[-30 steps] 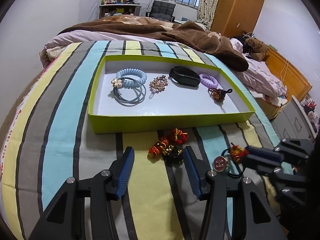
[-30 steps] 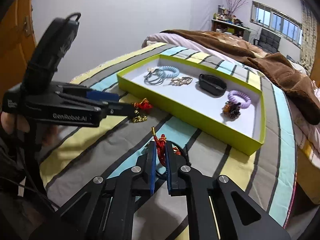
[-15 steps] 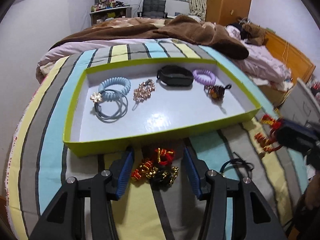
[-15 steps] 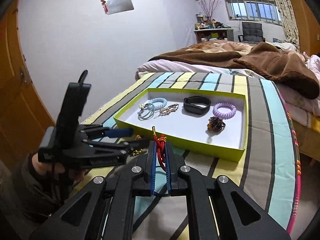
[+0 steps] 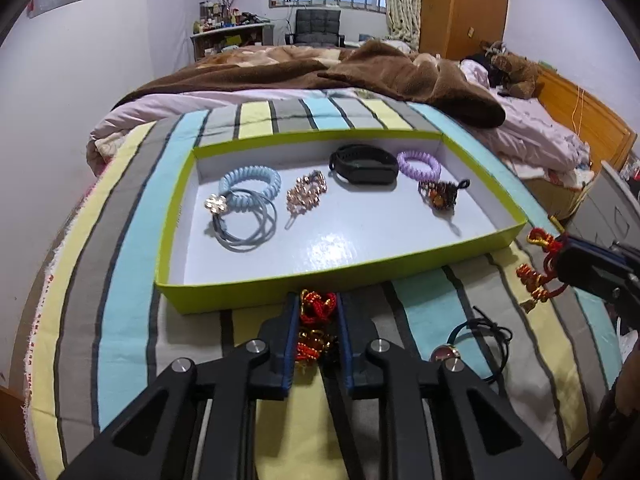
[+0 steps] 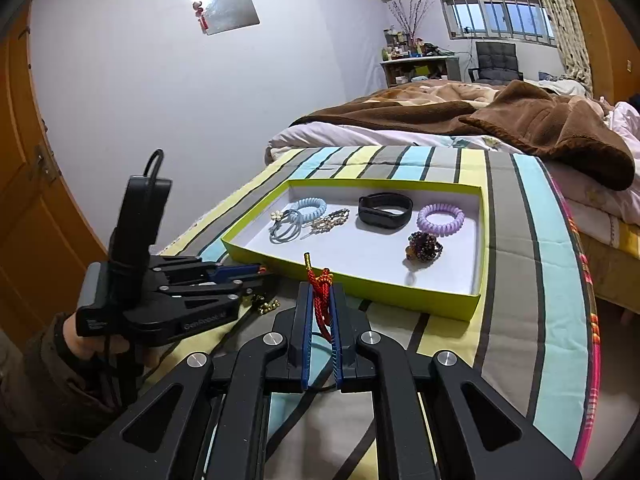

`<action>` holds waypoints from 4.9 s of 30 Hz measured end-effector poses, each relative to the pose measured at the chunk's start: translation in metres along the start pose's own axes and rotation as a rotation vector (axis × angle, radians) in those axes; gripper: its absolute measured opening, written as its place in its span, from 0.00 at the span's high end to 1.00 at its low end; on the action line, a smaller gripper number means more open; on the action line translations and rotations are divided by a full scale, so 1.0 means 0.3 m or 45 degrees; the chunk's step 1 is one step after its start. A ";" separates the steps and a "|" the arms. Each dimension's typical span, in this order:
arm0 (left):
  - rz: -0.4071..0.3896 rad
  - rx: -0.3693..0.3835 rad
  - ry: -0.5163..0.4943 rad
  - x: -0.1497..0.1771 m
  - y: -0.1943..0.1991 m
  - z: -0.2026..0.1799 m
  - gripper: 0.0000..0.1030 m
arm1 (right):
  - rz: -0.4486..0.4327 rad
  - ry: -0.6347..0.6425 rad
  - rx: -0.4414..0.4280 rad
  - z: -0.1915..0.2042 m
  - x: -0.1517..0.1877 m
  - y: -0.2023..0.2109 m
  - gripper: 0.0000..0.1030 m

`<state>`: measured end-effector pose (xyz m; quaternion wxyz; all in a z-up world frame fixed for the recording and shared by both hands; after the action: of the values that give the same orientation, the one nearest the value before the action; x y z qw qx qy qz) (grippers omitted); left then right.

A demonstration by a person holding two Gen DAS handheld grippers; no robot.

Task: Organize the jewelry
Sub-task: 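Grasp the red-and-gold tassel with left tool while right tool holds its tassel, then carry both red tassels into the green box and open both tools, then move back and grasp the black cord with teal bead with right tool, then grasp the gold-and-black clip with left tool while right tool holds the cord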

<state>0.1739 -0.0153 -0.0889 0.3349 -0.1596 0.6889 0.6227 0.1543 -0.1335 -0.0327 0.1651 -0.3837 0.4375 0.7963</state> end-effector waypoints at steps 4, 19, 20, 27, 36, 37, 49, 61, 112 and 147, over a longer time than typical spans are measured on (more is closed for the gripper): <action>-0.041 0.089 0.062 -0.016 0.037 0.005 0.82 | -0.011 -0.005 0.001 0.001 -0.010 0.011 0.92; -0.143 0.182 0.159 -0.158 0.134 0.090 0.82 | -0.045 0.022 0.007 0.005 -0.132 0.018 0.92; -0.144 0.184 0.156 -0.177 0.128 0.092 0.82 | -0.046 0.023 0.016 -0.002 -0.149 0.008 0.92; -0.099 0.206 0.117 -0.257 0.022 0.068 0.82 | 0.006 0.006 0.067 -0.062 -0.213 -0.120 0.92; -0.007 0.125 0.037 -0.224 -0.113 0.028 0.82 | 0.120 0.030 0.129 -0.141 -0.203 -0.288 0.92; 0.004 0.136 0.046 -0.218 -0.126 0.028 0.82 | 0.132 0.037 0.135 -0.146 -0.198 -0.301 0.92; 0.047 0.122 0.027 -0.188 -0.180 0.012 0.82 | 0.242 0.051 0.166 -0.196 -0.134 -0.389 0.92; 0.048 0.146 0.076 -0.179 -0.179 0.023 0.69 | 0.269 0.033 0.170 -0.193 -0.124 -0.393 0.87; -0.114 0.021 0.323 0.142 0.209 0.194 0.49 | 0.265 0.064 0.290 0.095 0.202 -0.230 0.61; 0.047 0.097 0.114 0.087 0.001 -0.039 0.49 | 0.107 0.042 0.373 -0.014 0.122 -0.050 0.84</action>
<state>0.1516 -0.0213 -0.1059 0.2979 -0.1616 0.7292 0.5944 0.1413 -0.1312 -0.0703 0.1787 -0.3499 0.5674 0.7237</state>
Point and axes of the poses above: each gripper's, at about its wrist camera, not at the fingertips, and y roughly against the way its jaws point, z to its left, x to its underside, the point moved 10 cm from there along -y, roughly the way its jaws point, and after that the axes turned 5 degrees about -y, right-handed, at the moved point
